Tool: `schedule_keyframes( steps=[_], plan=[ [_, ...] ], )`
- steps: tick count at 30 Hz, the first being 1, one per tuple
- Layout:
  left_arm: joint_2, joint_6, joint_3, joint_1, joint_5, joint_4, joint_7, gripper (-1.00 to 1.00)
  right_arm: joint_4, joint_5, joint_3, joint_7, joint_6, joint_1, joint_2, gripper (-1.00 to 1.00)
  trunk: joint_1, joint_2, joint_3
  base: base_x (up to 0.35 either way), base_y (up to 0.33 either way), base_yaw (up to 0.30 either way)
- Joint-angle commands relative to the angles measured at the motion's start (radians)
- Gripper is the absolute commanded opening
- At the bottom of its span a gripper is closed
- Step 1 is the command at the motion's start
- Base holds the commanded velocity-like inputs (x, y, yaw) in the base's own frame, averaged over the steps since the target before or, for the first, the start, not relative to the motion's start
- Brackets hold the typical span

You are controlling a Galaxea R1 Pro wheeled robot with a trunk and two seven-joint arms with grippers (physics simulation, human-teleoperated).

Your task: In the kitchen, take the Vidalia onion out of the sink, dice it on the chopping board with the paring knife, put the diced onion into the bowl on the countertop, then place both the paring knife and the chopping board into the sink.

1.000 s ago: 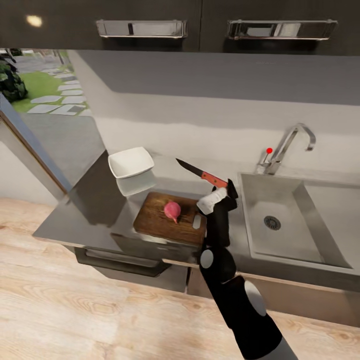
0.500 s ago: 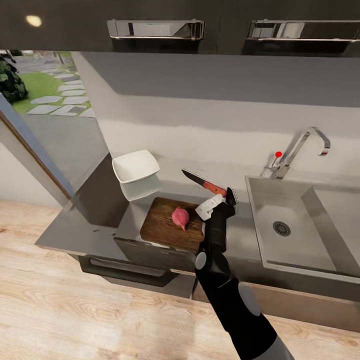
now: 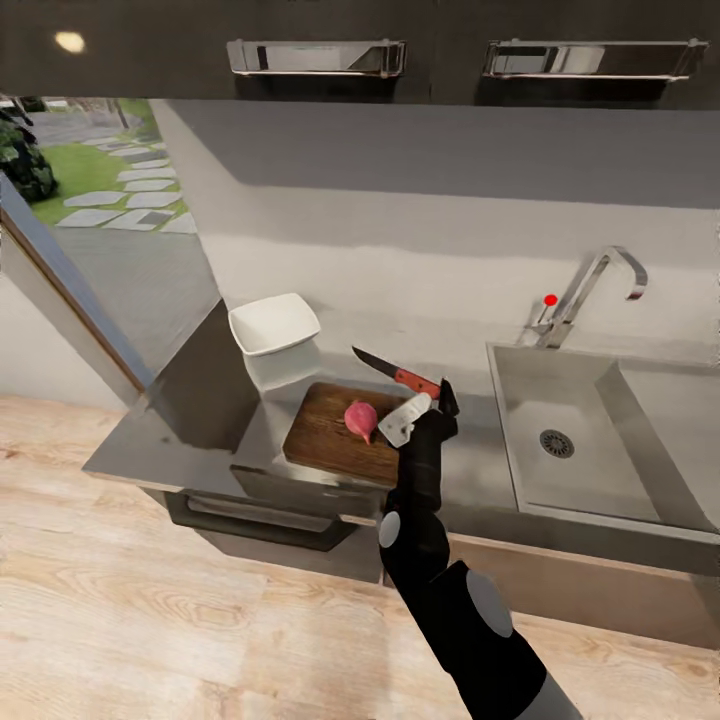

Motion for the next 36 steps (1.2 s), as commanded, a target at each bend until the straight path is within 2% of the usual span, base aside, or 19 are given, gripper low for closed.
schedule_keyframes(
  steps=[1,5,10,14,23,29,36],
  plan=[
    [0.001,-0.002,-0.002,0.000,0.007,-0.001,0.000,1.00,0.001,0.001,0.002,0.000,0.007,-0.001,0.000,-1.00,0.000,-0.002,-0.001,-0.072,0.000,0.000],
    [0.001,-0.002,-0.002,0.000,0.007,0.000,0.000,1.00,0.014,0.000,0.004,0.000,0.009,-0.001,0.000,-1.00,0.000,-0.002,-0.001,-0.034,0.000,0.000],
    [0.001,-0.002,-0.002,0.000,0.007,0.002,0.000,1.00,0.044,-0.001,0.044,0.000,0.009,-0.001,0.000,-1.00,0.000,-0.002,-0.001,-0.007,0.000,0.000],
    [0.001,-0.002,-0.002,0.000,0.007,0.007,0.000,1.00,0.061,-0.001,0.054,0.000,0.009,-0.001,0.000,-1.00,0.000,-0.002,-0.001,-0.001,0.000,0.000],
    [0.001,-0.002,-0.002,0.000,0.007,0.008,0.000,1.00,0.067,-0.003,0.058,0.000,0.009,-0.001,0.000,-1.00,0.000,-0.002,-0.009,0.000,0.000,0.000],
    [0.001,-0.002,-0.002,0.000,0.007,0.008,0.000,1.00,0.068,-0.028,0.057,0.000,0.008,-0.001,0.000,-1.00,0.000,-0.002,-0.017,0.000,0.000,0.000],
    [0.001,-0.002,-0.002,0.000,0.007,0.008,0.000,1.00,0.068,-0.038,0.057,0.000,0.009,-0.001,0.000,-1.00,0.000,-0.002,-0.019,0.000,0.000,0.000]
  ],
)
